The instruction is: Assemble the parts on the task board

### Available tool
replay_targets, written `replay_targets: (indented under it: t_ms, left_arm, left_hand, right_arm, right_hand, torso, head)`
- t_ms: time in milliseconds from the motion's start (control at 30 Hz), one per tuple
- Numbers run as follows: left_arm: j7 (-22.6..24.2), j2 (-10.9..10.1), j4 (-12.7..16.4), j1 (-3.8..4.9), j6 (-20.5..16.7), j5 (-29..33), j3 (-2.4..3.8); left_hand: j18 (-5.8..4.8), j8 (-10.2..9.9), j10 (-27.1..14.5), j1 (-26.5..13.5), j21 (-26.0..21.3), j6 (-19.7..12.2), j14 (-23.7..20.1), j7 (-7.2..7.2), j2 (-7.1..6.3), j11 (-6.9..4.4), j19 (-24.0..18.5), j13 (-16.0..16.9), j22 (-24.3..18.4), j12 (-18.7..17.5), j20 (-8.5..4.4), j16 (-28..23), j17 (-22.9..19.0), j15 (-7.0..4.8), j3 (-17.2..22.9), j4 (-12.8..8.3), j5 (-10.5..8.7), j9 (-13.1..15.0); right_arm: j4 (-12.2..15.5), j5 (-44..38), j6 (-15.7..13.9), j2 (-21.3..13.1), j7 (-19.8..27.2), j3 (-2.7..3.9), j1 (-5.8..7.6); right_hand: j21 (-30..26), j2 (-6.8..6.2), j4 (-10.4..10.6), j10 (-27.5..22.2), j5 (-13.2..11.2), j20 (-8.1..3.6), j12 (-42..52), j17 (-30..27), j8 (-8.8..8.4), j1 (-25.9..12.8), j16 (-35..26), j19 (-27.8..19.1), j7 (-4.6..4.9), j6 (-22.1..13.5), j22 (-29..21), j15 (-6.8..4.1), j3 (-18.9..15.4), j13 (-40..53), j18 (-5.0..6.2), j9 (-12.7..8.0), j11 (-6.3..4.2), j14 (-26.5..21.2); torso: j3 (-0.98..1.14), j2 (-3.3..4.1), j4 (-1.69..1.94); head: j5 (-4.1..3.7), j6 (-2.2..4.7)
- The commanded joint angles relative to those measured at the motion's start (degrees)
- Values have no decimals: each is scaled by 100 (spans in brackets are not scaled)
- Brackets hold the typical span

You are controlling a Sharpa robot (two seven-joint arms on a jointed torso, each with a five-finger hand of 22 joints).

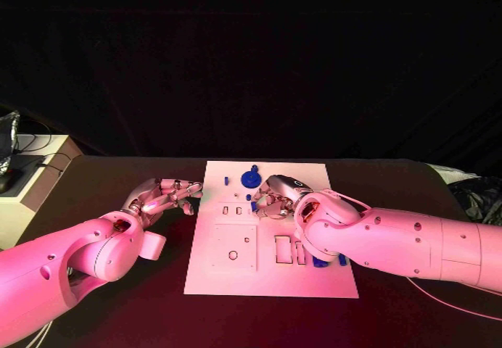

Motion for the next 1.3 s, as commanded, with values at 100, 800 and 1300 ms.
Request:
replay_targets:
  t_ms: [100,800,1300]
  left_arm:
    - [24,7,7,-2,106,19,4]
    - [15,-3,5,-2,104,19,4]
    - [12,-1,-5,-6,104,19,4]
  left_hand:
    - [69,-16,-26,31,-3,-26,5,-6,-15,4,-22,1,-4,6,-9,0,-6,0,-44,-1,2,-3]
    - [70,-17,-27,41,1,-29,4,-5,-13,4,-23,1,-10,5,-9,0,-7,-1,-45,-6,3,-4]
    - [70,-18,-34,44,3,-39,3,0,-15,7,-24,1,-11,5,-9,0,-8,1,-44,-9,2,-4]
  right_arm:
    - [-2,-227,21,10,-175,-1,-8]
    - [-59,-177,154,64,-269,-1,-42]
    - [-46,-171,61,35,-216,-2,-52]
  right_hand:
    - [-13,-13,19,-4,37,-37,-28,-8,15,-58,-37,319,57,80,829,-38,-21,5,23,10,-37,2]
    - [-61,-213,348,-65,-53,2,-106,-22,11,-126,-38,321,108,-54,823,4,-370,-57,43,9,3,-4]
    - [-100,-425,556,-254,-128,52,-309,-25,-10,-74,-47,312,219,-358,818,65,-432,-248,65,1,72,-17]
  torso:
    - [3,3,-1]
    - [0,0,-1]
    - [0,-2,0]
  head:
    - [2,2]
    - [3,-11]
    - [5,-23]
